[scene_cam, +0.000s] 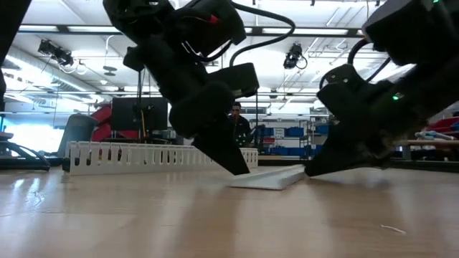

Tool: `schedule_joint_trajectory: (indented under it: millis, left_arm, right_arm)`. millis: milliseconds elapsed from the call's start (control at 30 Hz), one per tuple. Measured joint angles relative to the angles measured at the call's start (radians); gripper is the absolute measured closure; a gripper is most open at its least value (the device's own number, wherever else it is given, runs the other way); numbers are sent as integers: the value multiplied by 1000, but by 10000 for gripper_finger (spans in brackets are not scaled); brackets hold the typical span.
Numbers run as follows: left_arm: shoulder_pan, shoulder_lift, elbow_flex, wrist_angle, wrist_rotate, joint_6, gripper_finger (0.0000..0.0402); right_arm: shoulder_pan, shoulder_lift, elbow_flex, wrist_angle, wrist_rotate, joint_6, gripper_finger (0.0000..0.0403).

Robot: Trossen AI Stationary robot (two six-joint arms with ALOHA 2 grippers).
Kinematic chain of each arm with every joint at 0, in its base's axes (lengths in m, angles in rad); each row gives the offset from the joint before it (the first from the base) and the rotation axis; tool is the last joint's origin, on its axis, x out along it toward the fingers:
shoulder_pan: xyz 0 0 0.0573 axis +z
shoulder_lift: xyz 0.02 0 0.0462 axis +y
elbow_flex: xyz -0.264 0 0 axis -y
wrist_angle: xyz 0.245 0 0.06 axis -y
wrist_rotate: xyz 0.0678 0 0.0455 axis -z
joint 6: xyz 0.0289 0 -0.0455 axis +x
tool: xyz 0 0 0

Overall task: Ziptie cables
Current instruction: Close the white cable duct

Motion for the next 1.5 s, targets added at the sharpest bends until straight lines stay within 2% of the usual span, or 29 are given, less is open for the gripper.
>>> schedule_joint_trajectory:
  millis: [367,467,600,667,767,867,1167,1367,1500]
  left_arm:
    - [-2,2,0,12,-13,-1,402]
    - [-3,2,0,12,-30,-1,402]
    - [-3,2,0,12,-28,-1,402]
    - [-3,2,0,12,-28,-1,402]
    - [-2,2,0,14,-29,-1,402]
    - [-2,3,0,20,-29,0,402]
    - [4,16,-1,71,-29,23,402]
    - [6,74,0,180,4,6,402]
    - [6,93,2,205,11,-7,402]
  right_arm:
    - [-51,0,0,151,5,-163,402]
    - [-21,0,0,123,70,-155,402]
    - [39,-12,0,67,235,-116,403]
    - [54,-32,1,6,254,-68,403]
    - [49,-49,1,-123,206,77,403]
    - [26,-50,1,-197,82,162,403]
    - [-72,-54,138,-392,-187,-38,402]
    - [-109,-51,173,-403,-211,-140,402]
    - [-117,-50,178,-325,-151,-188,402]
